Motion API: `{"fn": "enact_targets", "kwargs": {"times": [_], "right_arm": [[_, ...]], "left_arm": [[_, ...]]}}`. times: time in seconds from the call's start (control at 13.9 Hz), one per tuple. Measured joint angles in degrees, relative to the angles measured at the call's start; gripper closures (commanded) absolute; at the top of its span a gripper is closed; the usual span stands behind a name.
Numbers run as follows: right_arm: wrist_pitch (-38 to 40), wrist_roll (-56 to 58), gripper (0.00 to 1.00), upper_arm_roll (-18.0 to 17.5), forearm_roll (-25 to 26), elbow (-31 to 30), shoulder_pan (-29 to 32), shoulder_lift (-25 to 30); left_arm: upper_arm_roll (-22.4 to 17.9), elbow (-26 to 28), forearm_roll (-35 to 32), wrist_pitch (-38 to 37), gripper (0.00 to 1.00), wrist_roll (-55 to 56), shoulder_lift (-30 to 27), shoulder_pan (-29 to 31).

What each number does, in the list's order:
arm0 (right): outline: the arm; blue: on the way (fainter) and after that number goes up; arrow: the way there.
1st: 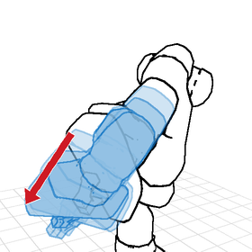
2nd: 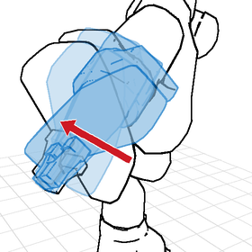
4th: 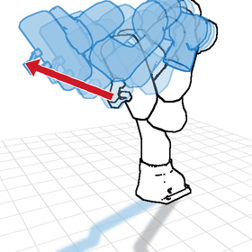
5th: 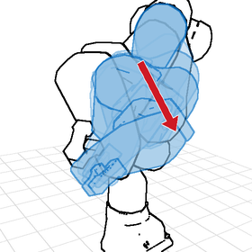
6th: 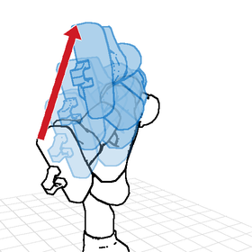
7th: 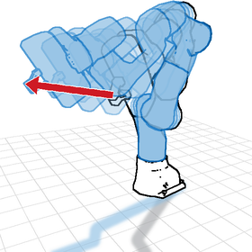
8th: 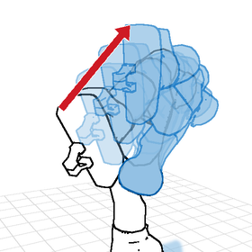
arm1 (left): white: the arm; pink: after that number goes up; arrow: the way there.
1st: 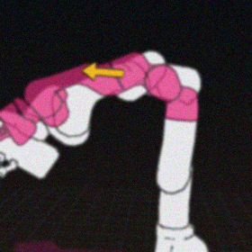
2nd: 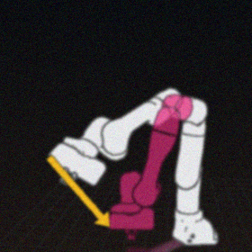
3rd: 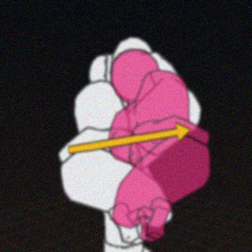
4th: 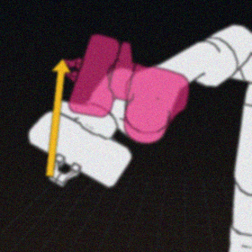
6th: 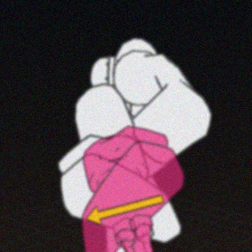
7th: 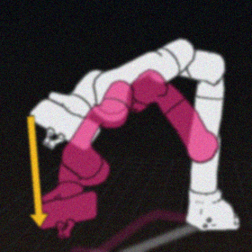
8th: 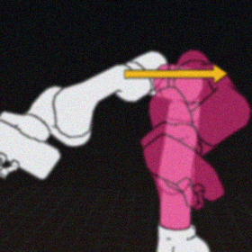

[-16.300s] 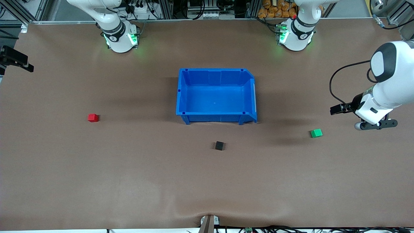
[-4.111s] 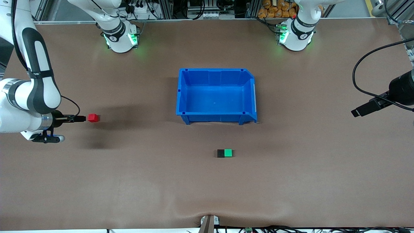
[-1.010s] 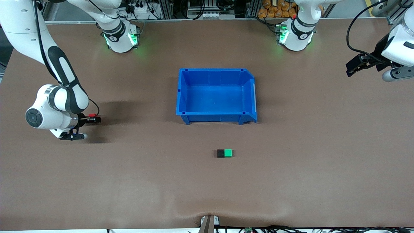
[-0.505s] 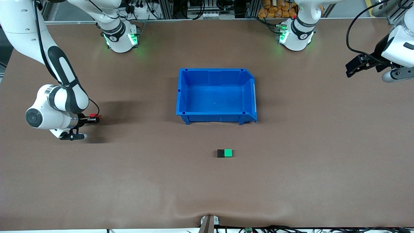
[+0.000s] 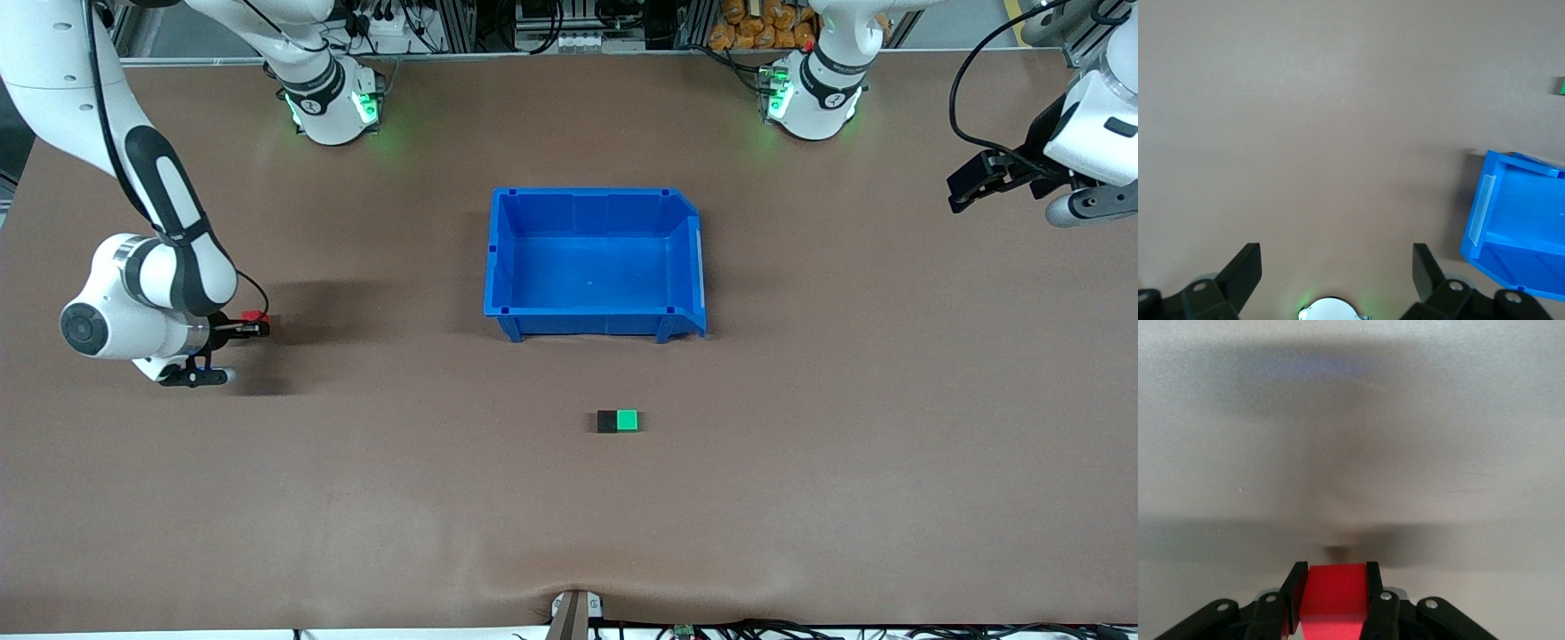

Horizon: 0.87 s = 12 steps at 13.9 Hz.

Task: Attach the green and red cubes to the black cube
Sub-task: 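Lift the red cube and carry it toward the black cube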

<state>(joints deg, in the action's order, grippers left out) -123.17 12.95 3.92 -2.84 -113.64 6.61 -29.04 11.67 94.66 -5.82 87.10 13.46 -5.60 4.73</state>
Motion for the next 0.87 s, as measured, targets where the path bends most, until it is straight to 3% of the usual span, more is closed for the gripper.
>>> {"fn": "enact_targets", "kwargs": {"times": [0.36,0.87], "right_arm": [[1.21,-2.73,1.00,0.26,-0.13,1.23,0.11,-0.01],[7.56,-17.32,1.00,-0.17,-0.15,3.67,-0.33,-0.01]], "left_arm": [[0.06,0.00,0.00,0.00,0.00,0.00,0.00,-0.04],[0.18,0.00,0.05,0.00,0.00,0.00,0.03,-0.07]]}}
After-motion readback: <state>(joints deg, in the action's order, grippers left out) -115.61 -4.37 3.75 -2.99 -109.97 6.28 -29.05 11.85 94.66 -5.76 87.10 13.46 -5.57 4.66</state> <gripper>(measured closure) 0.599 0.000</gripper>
